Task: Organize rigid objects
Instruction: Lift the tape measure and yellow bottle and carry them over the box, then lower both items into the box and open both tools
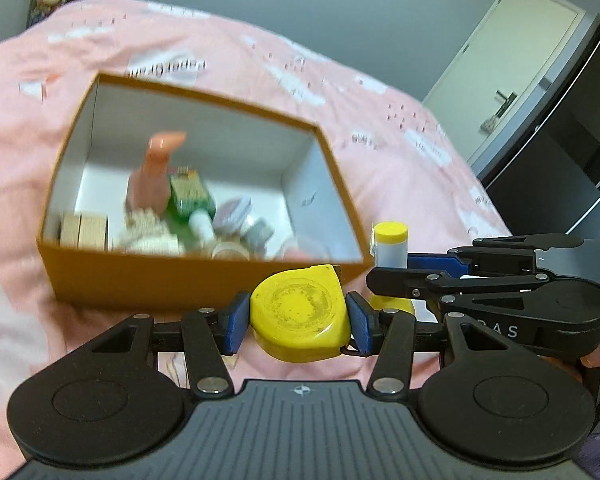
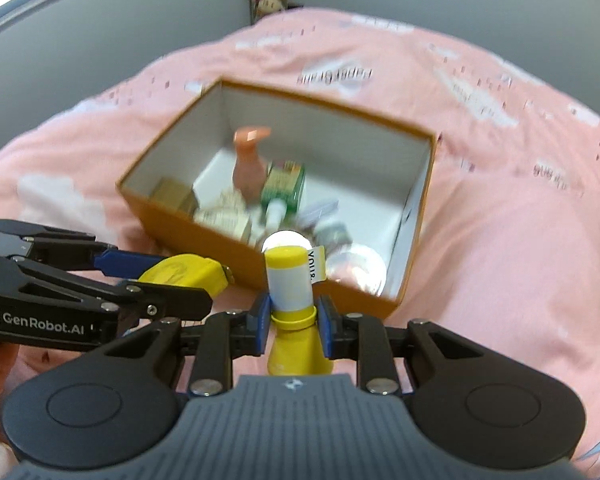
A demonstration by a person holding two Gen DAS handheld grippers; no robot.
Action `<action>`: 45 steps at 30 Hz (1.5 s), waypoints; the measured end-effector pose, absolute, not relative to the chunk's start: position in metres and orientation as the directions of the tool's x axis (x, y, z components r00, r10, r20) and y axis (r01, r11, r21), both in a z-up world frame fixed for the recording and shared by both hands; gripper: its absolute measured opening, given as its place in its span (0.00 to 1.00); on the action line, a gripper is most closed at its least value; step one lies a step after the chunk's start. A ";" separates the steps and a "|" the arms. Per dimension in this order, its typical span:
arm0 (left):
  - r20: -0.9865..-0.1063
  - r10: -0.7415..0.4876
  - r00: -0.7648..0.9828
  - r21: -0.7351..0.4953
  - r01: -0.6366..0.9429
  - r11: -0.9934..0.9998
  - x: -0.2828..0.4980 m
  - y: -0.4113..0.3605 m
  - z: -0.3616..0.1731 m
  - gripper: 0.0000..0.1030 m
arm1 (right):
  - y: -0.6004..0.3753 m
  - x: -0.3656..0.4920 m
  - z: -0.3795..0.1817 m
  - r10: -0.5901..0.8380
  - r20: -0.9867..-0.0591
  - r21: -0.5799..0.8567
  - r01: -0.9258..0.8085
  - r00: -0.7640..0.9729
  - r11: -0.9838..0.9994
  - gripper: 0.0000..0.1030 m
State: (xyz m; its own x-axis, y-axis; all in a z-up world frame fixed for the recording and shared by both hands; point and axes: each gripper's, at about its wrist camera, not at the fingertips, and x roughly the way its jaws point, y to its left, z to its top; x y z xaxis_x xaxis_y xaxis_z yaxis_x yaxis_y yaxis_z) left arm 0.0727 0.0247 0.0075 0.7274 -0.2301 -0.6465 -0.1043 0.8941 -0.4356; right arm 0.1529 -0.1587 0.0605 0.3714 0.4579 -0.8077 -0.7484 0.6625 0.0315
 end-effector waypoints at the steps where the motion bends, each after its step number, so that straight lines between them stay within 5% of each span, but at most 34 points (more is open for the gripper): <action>1: -0.638 -0.228 0.736 -0.436 -0.101 0.894 0.075 0.026 0.012 0.57 | -0.158 0.156 0.065 0.465 -0.798 0.029 -0.747 0.383 0.664 0.23; 10: -0.594 -0.210 0.776 -0.429 -0.085 0.899 0.115 0.043 0.029 0.57 | -0.135 0.193 0.081 0.488 -0.753 0.007 -0.736 0.441 0.676 0.23; 17: -0.585 -0.275 0.763 -0.539 -0.112 0.835 0.151 0.083 0.010 0.57 | -0.118 0.241 0.061 0.458 -0.783 0.040 -0.701 0.421 0.712 0.23; 31: -0.628 -0.264 0.732 -0.534 -0.158 0.830 0.199 0.096 -0.019 0.57 | -0.067 0.285 -0.017 0.269 -0.860 -0.177 -0.748 0.434 0.640 0.23; 45: -0.702 -0.237 0.672 -0.508 -0.239 0.827 0.231 0.096 -0.048 0.57 | -0.050 0.297 -0.055 0.214 -0.883 -0.234 -0.786 0.418 0.572 0.23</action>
